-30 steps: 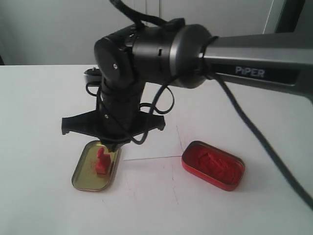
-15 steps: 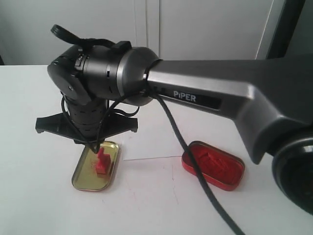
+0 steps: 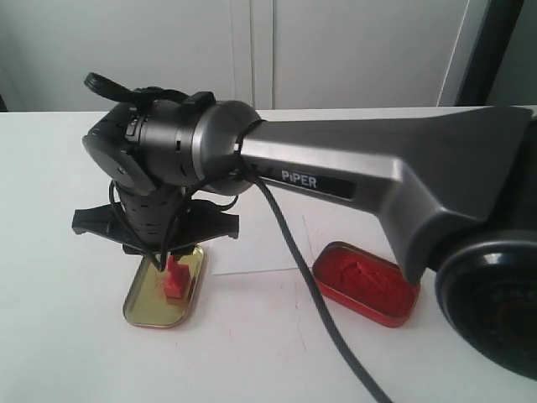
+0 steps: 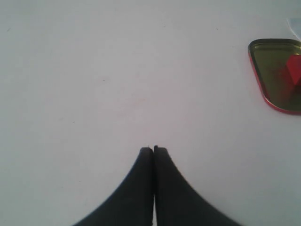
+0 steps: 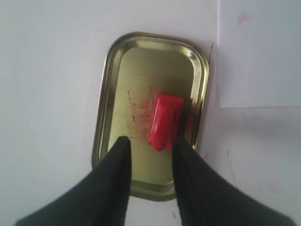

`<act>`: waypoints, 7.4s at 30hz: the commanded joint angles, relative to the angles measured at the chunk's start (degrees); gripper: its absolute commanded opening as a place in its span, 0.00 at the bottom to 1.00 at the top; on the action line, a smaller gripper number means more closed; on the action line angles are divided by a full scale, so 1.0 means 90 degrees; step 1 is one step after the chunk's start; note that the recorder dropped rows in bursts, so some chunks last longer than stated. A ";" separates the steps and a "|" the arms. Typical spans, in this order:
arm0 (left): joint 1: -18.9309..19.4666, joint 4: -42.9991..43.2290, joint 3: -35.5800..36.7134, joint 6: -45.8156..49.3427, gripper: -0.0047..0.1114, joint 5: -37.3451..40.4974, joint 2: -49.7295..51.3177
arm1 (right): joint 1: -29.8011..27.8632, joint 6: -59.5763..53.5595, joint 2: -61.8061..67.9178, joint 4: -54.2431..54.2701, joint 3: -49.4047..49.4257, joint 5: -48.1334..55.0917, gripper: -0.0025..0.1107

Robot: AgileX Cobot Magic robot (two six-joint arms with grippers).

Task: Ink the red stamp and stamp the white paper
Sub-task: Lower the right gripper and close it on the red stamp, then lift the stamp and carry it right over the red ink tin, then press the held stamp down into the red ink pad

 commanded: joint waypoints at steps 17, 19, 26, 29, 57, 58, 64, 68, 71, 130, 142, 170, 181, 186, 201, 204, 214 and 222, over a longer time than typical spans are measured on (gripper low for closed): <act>0.0004 0.0001 0.0062 -0.0012 0.04 0.0103 -0.0022 | -0.0186 0.0365 0.0532 0.0169 -0.0041 -0.0273 0.30; 0.0004 0.0001 0.0062 -0.0012 0.04 0.0103 -0.0022 | -0.0186 0.0365 0.0571 0.0169 -0.0041 -0.0251 0.30; 0.0004 0.0001 0.0062 -0.0012 0.04 0.0103 -0.0022 | -0.0186 0.0365 0.0628 0.0195 -0.0041 -0.0276 0.30; 0.0004 0.0001 0.0062 -0.0012 0.04 0.0103 -0.0022 | -0.0186 0.0379 0.0643 0.0209 -0.0041 -0.0310 0.30; 0.0004 0.0001 0.0062 -0.0012 0.04 0.0103 -0.0022 | -0.0186 -0.0122 0.0252 0.0074 -0.0041 -0.0100 0.02; 0.0004 0.0001 0.0062 -0.0012 0.04 0.0103 -0.0022 | -0.0186 -0.0326 0.0204 0.0028 -0.0041 -0.0053 0.02; 0.0004 0.0001 0.0062 -0.0012 0.04 0.0103 -0.0022 | -0.0241 -0.0994 0.0062 -0.0377 -0.0041 0.0392 0.02; 0.0004 0.0001 0.0062 -0.0012 0.04 0.0103 -0.0022 | -0.0396 -0.1429 -0.0208 -0.0350 0.0136 0.0392 0.02; 0.0004 0.0001 0.0062 -0.0012 0.04 0.0103 -0.0022 | -0.0535 -0.1576 -0.0408 -0.0313 0.0487 0.0280 0.02; 0.0004 0.0001 0.0062 -0.0012 0.04 0.0103 -0.0022 | -0.3493 -0.6674 -0.3023 0.0812 0.5382 -0.1932 0.02; 0.0004 0.0001 0.0062 -0.0012 0.04 0.0103 -0.0022 | -0.3855 -0.7632 -0.3158 0.1612 0.5382 -0.2027 0.02; 0.0004 0.0001 0.0062 -0.0012 0.04 0.0103 -0.0022 | -0.3855 -0.7459 -0.2541 0.1439 0.5809 -0.2467 0.02; 0.0004 0.0001 0.0062 -0.0012 0.04 0.0103 -0.0022 | -0.3855 -0.7459 -0.2194 0.1439 0.5818 -0.2361 0.02; 0.0004 0.0001 0.0062 -0.0012 0.04 0.0103 -0.0022 | -0.3855 -0.7459 -0.2112 0.1439 0.5818 -0.2263 0.02; 0.0004 0.0001 0.0062 -0.0012 0.04 0.0103 -0.0022 | -0.3855 -0.7459 -0.1721 0.1439 0.5818 -0.1955 0.02; 0.0004 0.0001 0.0062 -0.0012 0.04 0.0103 -0.0022 | -0.3855 -0.7459 -0.1706 0.1439 0.5818 -0.1944 0.02; 0.0004 0.0001 0.0062 -0.0012 0.04 0.0103 -0.0022 | -0.3855 -0.7459 -0.1730 0.1439 0.5818 -0.1962 0.02; 0.0004 0.0001 0.0062 -0.0012 0.04 0.0103 -0.0022 | -0.3855 -0.7459 -0.2043 0.1439 0.5818 -0.2107 0.02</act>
